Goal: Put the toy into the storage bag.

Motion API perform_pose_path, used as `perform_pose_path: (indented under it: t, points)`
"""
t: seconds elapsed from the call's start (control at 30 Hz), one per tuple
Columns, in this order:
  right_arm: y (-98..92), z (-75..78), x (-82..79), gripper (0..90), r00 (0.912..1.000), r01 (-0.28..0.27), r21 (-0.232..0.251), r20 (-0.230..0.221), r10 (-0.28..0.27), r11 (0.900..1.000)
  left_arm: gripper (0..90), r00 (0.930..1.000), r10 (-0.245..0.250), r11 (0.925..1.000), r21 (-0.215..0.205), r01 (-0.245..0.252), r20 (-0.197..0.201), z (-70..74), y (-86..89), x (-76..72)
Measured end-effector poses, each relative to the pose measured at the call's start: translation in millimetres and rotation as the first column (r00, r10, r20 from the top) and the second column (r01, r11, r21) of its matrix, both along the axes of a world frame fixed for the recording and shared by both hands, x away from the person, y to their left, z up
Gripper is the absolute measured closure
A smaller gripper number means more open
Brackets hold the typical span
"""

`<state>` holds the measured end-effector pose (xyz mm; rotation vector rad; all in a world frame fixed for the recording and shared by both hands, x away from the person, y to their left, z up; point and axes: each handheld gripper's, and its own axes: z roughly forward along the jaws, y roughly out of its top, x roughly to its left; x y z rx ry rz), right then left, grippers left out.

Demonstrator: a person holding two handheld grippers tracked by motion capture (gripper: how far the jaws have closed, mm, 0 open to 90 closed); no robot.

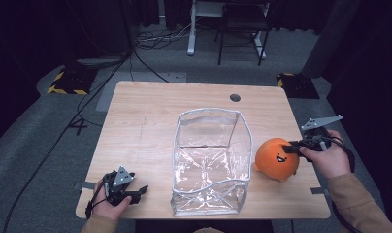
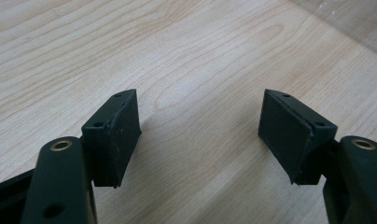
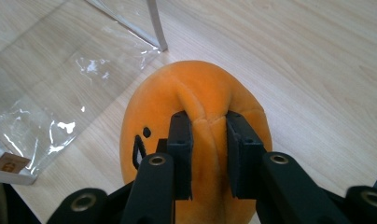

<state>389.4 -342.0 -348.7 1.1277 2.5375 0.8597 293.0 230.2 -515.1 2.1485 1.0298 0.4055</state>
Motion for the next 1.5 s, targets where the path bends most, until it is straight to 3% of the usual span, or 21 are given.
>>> perform_pose_path:
  t: [0.43,0.97,1.2,1.5]
  points:
    - [3.9,37.6,-4.5,74.5,0.9990,-0.027,-0.016,0.037,0.027,1.000,29.0,1.0000,-0.005,1.0000,0.001,0.005,-0.001,0.0,-0.6,1.4]
    - [16.8,72.5,-1.3,74.6,0.9961,-0.074,-0.055,0.044,0.076,0.996,28.7,0.9999,-0.007,1.0000,-0.001,0.007,-0.007,0.2,-1.3,2.6]
    - [19.5,88.8,4.2,74.9,0.9868,-0.149,-0.066,0.055,0.152,0.987,28.6,0.9999,-0.012,0.9999,0.003,0.012,-0.004,0.4,-1.1,3.6]
    - [21.8,113.0,6.9,74.9,0.9798,-0.180,-0.064,0.076,0.185,0.982,28.7,1.0000,-0.009,0.9999,0.003,0.009,-0.001,0.1,-1.3,4.0]
